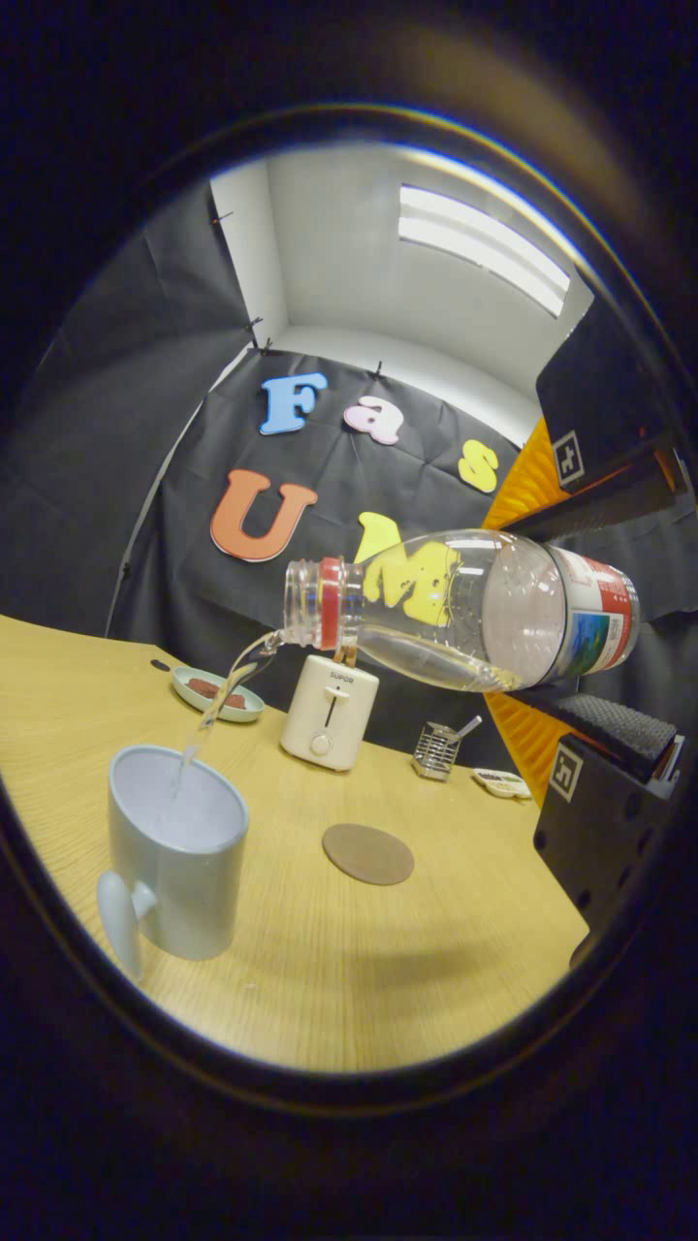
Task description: Take the bottle from table, then pour the juice into the cup, finally place the bottle on the coaster
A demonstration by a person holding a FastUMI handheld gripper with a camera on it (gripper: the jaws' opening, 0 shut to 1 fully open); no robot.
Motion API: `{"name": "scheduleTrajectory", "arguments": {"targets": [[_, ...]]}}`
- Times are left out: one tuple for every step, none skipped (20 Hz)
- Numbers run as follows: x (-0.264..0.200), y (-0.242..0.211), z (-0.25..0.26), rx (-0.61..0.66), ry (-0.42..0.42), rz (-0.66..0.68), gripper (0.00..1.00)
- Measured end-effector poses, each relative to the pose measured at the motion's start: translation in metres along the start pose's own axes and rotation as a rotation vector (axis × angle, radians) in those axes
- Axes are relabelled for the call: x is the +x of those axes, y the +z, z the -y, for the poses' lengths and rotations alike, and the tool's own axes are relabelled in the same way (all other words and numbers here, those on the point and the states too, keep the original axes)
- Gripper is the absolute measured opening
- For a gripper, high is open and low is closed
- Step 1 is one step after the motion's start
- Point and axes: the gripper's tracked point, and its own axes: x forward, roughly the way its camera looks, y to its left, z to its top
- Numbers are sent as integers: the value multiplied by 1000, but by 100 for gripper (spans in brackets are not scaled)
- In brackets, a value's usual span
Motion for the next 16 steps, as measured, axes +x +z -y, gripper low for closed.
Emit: {"name": "scheduleTrajectory", "arguments": {"targets": [[2,-1,0,-2,0,0,81],[3,-2,1,-6,-2,0,81],[2,-1,2,-15,-1,1,81],[1,-2,3,-25,-5,4,81],[2,-1,5,-31,-8,8,81],[2,-2,5,-34,-7,10,81],[3,-3,5,-37,-10,12,81],[2,-3,6,-38,-11,13,81],[2,-4,7,-39,-11,12,81],[2,-6,7,-44,-10,9,81],[2,-5,8,-54,-13,12,81],[2,-4,9,-62,-17,14,81],[2,-4,9,-66,-16,14,81],[3,-3,9,-68,-17,16,81],[3,-3,9,-71,-17,18,81],[3,-1,8,-78,-16,24,81]]}}
